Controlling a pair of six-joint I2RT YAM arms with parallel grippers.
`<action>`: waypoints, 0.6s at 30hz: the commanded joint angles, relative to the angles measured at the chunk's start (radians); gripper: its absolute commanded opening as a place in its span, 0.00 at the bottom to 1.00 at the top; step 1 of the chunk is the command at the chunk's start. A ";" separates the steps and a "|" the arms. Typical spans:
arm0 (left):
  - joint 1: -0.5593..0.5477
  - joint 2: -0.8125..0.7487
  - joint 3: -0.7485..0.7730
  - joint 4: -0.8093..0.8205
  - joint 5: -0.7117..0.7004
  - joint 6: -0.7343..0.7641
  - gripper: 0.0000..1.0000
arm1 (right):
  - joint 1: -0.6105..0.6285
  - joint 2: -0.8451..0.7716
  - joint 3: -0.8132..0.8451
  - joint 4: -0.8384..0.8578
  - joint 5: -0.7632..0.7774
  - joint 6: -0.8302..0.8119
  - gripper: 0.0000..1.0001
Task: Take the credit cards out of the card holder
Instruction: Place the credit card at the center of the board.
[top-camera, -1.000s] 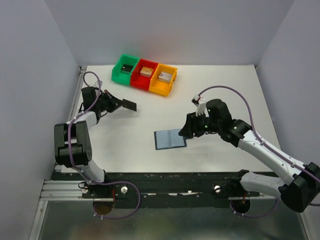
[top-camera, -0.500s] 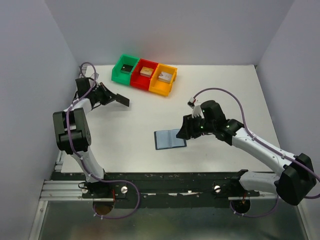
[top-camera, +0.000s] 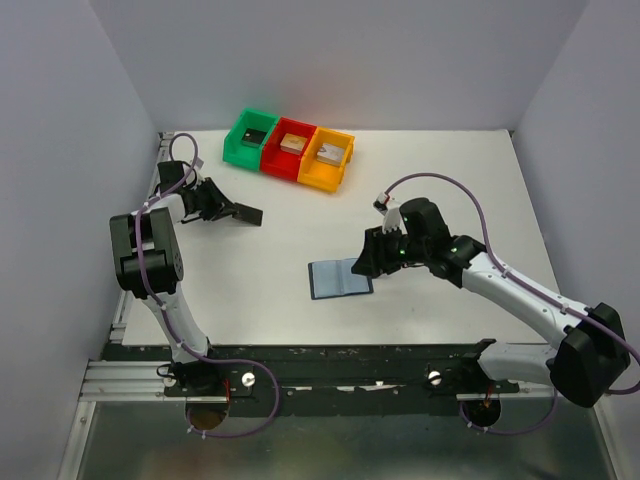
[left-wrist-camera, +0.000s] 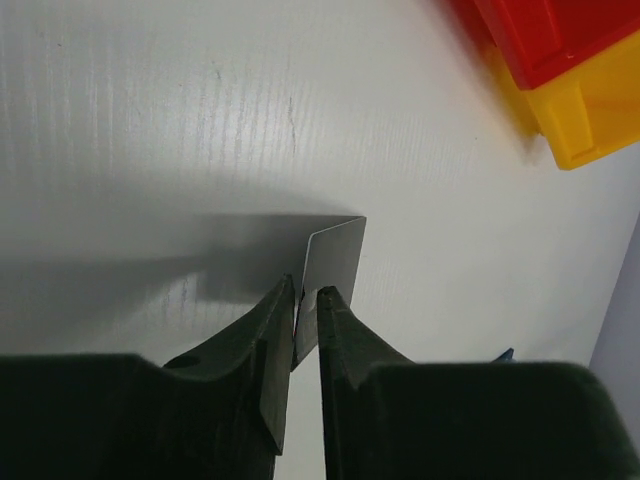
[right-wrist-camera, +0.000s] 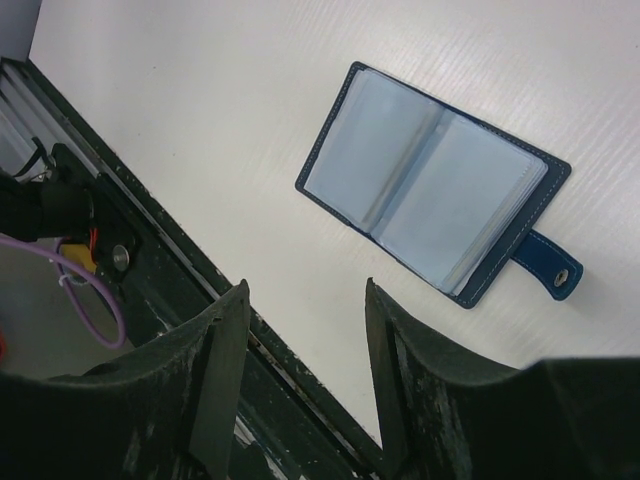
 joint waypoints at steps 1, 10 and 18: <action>0.006 -0.018 0.026 -0.043 -0.053 0.027 0.32 | 0.005 0.007 0.031 -0.017 0.018 -0.023 0.57; 0.012 -0.102 0.046 -0.115 -0.203 0.041 0.55 | 0.005 -0.017 0.020 -0.049 0.075 -0.030 0.58; -0.093 -0.381 -0.127 -0.057 -0.506 -0.021 0.65 | 0.005 -0.037 -0.003 -0.051 0.257 0.037 0.59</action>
